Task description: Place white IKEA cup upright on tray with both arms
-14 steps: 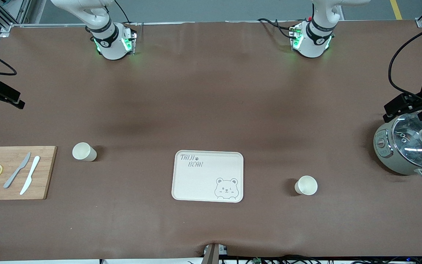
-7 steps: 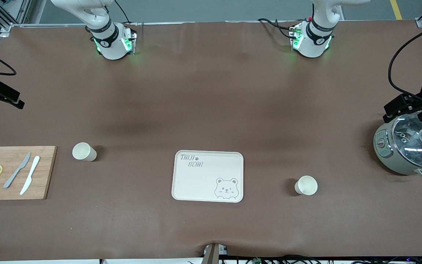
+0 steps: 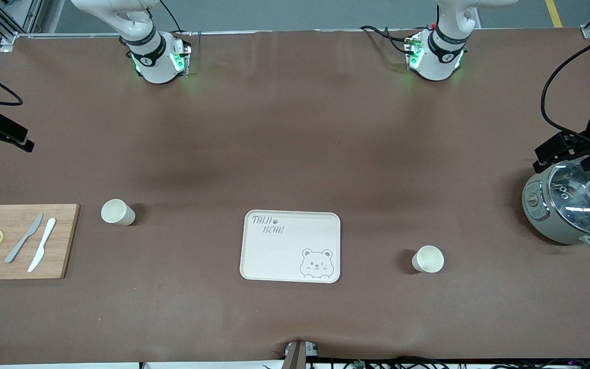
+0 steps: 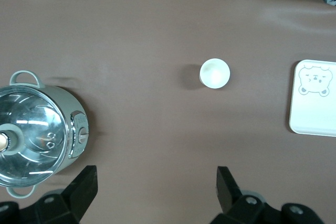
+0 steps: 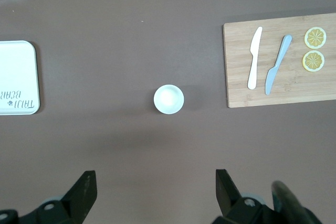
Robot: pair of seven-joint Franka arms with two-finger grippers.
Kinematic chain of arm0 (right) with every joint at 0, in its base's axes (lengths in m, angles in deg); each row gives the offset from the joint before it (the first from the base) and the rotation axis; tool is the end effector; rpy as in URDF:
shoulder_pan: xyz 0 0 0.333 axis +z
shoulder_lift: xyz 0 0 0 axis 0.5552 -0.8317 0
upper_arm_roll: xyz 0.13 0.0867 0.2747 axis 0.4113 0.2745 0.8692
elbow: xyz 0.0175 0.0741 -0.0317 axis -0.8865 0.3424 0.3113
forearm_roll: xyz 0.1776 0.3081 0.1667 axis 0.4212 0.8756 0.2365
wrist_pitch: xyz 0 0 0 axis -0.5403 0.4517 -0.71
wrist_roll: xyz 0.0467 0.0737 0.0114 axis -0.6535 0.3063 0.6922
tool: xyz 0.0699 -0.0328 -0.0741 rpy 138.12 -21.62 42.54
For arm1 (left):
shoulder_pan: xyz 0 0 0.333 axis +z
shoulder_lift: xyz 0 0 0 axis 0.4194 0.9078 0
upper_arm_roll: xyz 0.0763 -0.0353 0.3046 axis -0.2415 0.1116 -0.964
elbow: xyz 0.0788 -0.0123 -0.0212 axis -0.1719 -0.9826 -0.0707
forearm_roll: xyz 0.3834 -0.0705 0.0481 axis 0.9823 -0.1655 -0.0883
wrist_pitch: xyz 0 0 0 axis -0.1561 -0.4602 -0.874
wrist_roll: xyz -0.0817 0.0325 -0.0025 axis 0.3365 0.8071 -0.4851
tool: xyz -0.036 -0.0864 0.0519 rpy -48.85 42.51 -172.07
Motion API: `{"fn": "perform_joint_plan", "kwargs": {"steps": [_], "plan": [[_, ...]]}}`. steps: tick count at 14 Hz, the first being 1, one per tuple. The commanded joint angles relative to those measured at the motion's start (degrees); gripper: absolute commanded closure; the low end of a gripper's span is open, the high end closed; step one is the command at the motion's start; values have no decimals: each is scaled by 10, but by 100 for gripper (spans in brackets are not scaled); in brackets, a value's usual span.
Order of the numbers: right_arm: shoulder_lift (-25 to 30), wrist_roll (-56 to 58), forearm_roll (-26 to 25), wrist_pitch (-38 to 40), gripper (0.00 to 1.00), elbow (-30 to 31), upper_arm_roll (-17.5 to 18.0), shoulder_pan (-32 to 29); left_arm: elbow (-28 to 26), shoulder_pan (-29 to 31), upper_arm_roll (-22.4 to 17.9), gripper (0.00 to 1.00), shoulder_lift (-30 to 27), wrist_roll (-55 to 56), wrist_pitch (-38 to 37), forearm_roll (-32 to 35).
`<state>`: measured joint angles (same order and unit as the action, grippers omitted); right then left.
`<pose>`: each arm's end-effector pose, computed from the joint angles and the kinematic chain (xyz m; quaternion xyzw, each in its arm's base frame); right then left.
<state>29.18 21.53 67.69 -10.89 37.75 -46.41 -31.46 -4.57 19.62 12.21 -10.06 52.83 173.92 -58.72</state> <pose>0.5585 -0.0462 0.6272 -0.9991 0.0347 -0.0177 0.0165 0.5968 -0.0248 0.6273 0.9975 0.0192 0.0664 0.0136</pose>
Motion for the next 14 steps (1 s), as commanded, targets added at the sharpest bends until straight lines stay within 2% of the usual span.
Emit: {"fn": "perform_joint_plan", "kwargs": {"steps": [1, 5, 8, 14], "plan": [[-2, 0, -9, 5, 0, -3, 2, -3, -2, 2, 1, 0, 2, 0, 3, -11], [-8, -4, -9, 5, 0, -2, 2, -4, -1, -2, 2, 0, 2, -8, 13, -3], [-17, -5, -9, 4, 0, 0, 2, -9, 5, -6, 2, 0, 27, -4, 13, -3], [-30, -3, -9, 5, 0, 4, 2, -10, 112, -9, 5, 0, 130, -6, -39, -4]]}}
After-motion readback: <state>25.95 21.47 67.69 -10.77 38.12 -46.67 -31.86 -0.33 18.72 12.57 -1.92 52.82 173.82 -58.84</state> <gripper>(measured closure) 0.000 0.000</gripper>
